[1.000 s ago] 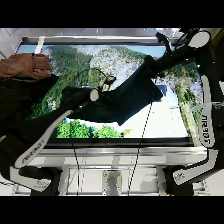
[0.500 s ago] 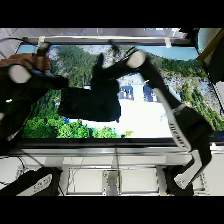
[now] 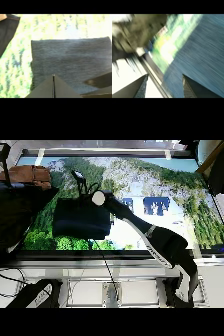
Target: Fold the clothes and pants, and hang the long-sleeved shirts on hangers.
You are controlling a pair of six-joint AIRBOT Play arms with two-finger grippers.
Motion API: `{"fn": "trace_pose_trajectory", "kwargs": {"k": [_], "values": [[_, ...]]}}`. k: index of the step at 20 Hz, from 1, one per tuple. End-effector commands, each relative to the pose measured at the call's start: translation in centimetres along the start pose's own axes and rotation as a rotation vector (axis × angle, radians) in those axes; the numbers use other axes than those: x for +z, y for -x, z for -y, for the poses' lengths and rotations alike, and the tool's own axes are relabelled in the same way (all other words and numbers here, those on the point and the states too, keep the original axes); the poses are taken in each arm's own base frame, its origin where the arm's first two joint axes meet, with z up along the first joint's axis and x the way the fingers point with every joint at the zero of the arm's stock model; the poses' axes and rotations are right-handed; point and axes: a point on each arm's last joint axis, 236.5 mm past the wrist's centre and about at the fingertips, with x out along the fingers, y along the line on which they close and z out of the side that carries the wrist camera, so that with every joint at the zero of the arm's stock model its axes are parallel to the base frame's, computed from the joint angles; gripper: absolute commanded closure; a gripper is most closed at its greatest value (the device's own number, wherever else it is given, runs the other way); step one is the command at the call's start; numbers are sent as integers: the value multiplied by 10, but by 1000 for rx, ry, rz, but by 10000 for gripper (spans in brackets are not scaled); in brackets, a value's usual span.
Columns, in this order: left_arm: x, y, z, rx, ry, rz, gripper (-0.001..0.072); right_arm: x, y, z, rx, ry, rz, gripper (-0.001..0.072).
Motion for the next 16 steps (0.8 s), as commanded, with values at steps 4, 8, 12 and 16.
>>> {"fn": "trace_pose_trajectory", "kwargs": {"k": [4,8,12,16], "values": [[-1,3,-5,17,-4,2,687,-38,127,174,-439,0,-379,228],[0,3,-5,17,-4,2,687,-61,130,251,-418,-262,-349,228],[0,3,-5,17,-4,2,687,-54,93,265,-189,-548,-136,177],[0,3,-3,10,-1,3,687,-55,63,256,-42,-643,-117,130]]}}
